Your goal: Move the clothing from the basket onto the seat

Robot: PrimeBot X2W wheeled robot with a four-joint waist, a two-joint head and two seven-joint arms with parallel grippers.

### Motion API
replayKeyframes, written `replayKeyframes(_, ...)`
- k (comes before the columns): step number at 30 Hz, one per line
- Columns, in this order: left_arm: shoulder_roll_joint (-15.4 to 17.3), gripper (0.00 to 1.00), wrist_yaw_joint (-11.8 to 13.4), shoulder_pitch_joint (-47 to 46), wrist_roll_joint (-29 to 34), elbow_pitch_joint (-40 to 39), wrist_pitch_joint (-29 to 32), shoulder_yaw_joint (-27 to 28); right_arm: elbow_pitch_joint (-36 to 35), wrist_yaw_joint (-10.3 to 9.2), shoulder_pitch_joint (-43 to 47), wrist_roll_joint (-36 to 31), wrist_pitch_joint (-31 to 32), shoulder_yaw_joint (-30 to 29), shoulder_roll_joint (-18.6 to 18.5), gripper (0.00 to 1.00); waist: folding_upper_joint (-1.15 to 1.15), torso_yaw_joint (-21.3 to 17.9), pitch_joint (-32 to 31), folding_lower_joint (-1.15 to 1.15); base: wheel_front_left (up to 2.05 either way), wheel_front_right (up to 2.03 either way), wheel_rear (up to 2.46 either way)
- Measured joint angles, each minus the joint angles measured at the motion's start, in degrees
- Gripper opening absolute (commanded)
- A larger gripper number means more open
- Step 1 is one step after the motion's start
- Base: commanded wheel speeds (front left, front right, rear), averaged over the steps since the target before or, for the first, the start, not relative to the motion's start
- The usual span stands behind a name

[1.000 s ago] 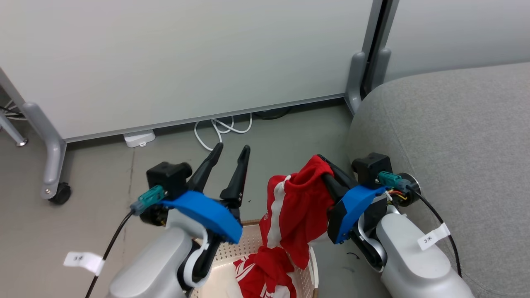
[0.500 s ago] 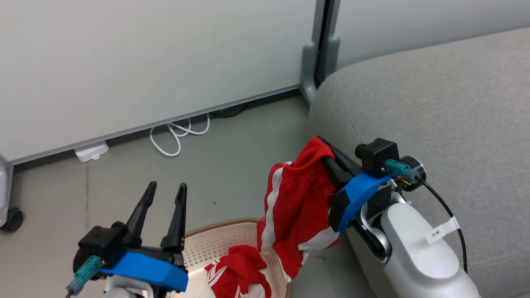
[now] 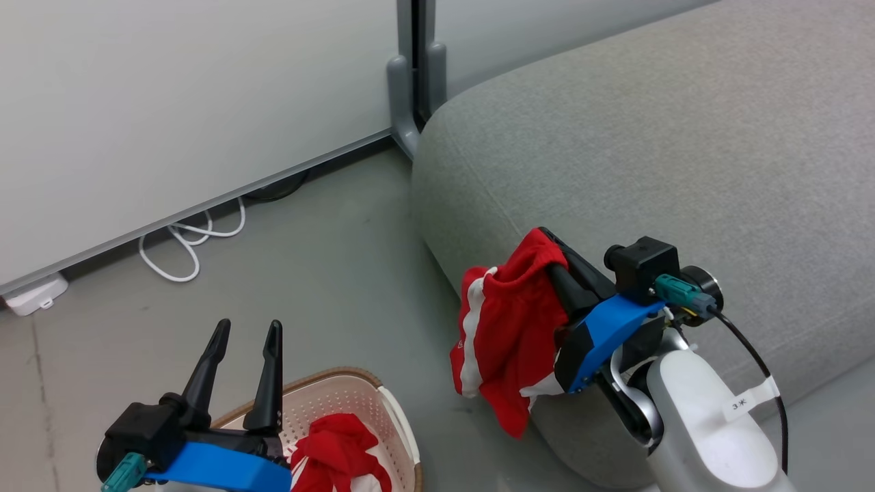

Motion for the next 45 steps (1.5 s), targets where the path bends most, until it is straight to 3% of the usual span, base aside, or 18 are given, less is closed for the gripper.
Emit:
replayKeyframes(9, -1.2, 1.00, -1.6, 0.0, 1.9, 0.7, 0.0, 1.0, -3.3, 0.00, 2.7, -0.5, 1.1, -1.9, 0.0, 0.00, 0.00, -4.7, 0.6, 0.00, 0.00, 0.00, 0.00)
replayKeyframes(21, -1.5, 1.00, -2.5, -1.1, 3.0, 1.0, 0.0, 1.1, -5.2, 0.00, 1.4, 0.0, 1.4, -7.3, 0.0, 0.00, 0.00, -4.1, 3.0, 0.00, 0.00, 0.00, 0.00)
replayKeyframes(27, -0.8, 1.00, -2.7, -2.8, 3.5, -0.9, 0.0, 1.1, -5.5, 0.00, -7.7, -1.5, 3.0, -12.5, -0.8, 0.00, 0.00, -3.3, 6.3, 0.00, 0.00, 0.00, 0.00)
replayKeyframes(35, 2.3, 1.00, -2.8, -6.3, 4.6, -4.1, 0.0, 0.9, -2.5, 0.01, -25.3, -3.9, 5.2, -21.4, -6.8, 0.00, 0.00, -2.3, 13.2, 0.00, 0.00, 0.00, 0.00)
replayKeyframes(45, 6.3, 1.00, -2.8, -11.3, 4.8, -11.0, 1.9, 1.4, 1.7, 0.00, -42.5, -7.1, 3.0, -34.7, -13.3, 0.00, 0.00, -1.3, 23.8, 0.01, 0.00, 0.00, 0.00)
